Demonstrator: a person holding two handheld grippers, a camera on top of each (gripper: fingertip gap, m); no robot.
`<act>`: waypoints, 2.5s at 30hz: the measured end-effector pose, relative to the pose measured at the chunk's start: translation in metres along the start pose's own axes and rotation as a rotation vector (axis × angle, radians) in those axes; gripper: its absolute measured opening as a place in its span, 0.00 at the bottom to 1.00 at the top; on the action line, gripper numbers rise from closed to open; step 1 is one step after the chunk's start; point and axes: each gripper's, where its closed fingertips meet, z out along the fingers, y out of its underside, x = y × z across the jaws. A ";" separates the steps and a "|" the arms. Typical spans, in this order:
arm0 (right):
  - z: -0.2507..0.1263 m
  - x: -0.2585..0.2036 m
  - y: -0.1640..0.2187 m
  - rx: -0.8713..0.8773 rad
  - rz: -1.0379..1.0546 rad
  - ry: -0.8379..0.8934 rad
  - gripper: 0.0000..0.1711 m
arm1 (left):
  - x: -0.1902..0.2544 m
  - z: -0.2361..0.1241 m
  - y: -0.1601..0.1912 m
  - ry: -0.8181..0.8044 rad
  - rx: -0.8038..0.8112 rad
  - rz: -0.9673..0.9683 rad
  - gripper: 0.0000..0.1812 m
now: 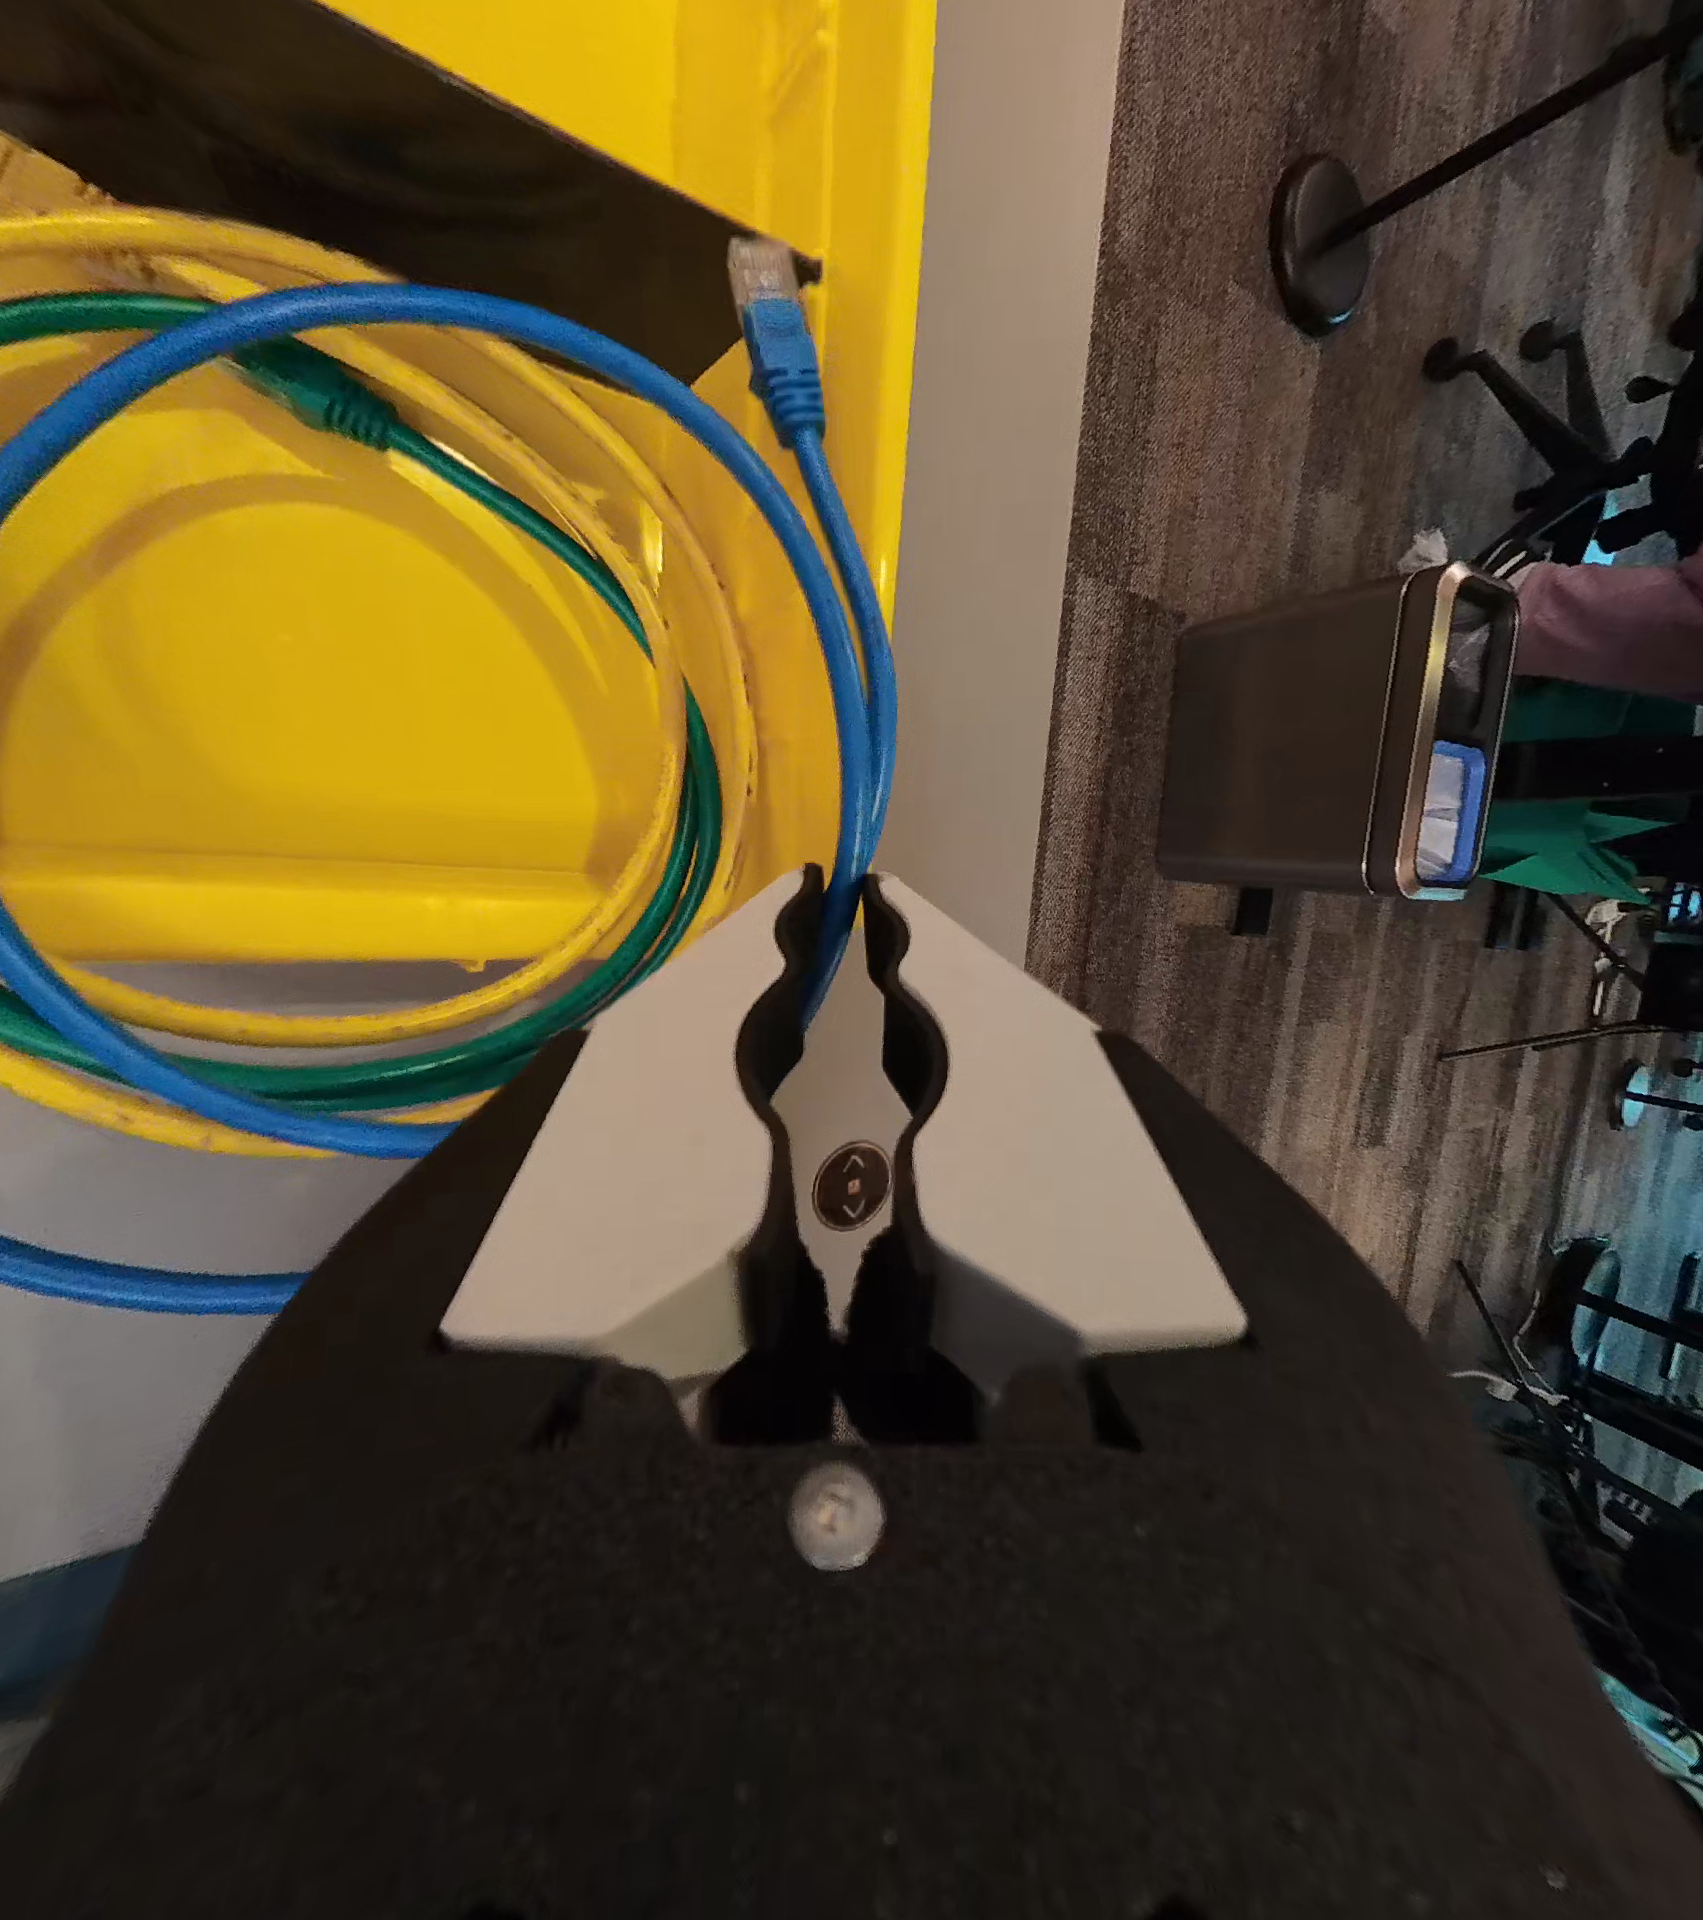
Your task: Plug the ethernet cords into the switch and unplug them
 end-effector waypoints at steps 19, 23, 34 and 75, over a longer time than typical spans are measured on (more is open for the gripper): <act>0.016 -0.026 -0.015 0.063 -0.011 -0.174 0.20 | 0.000 -0.002 -0.004 -0.008 0.012 0.016 0.17; -0.015 -0.021 -0.034 0.244 0.106 -0.289 0.27 | -0.013 -0.007 -0.010 -0.038 0.067 -0.080 0.17; -0.201 -0.255 -0.070 0.717 -0.079 -1.465 0.37 | -0.035 -0.056 -0.075 0.126 0.675 -0.451 0.16; 0.031 -0.053 -0.213 0.359 -0.002 -0.509 0.36 | -0.004 -0.039 -0.060 0.223 0.464 -0.478 0.07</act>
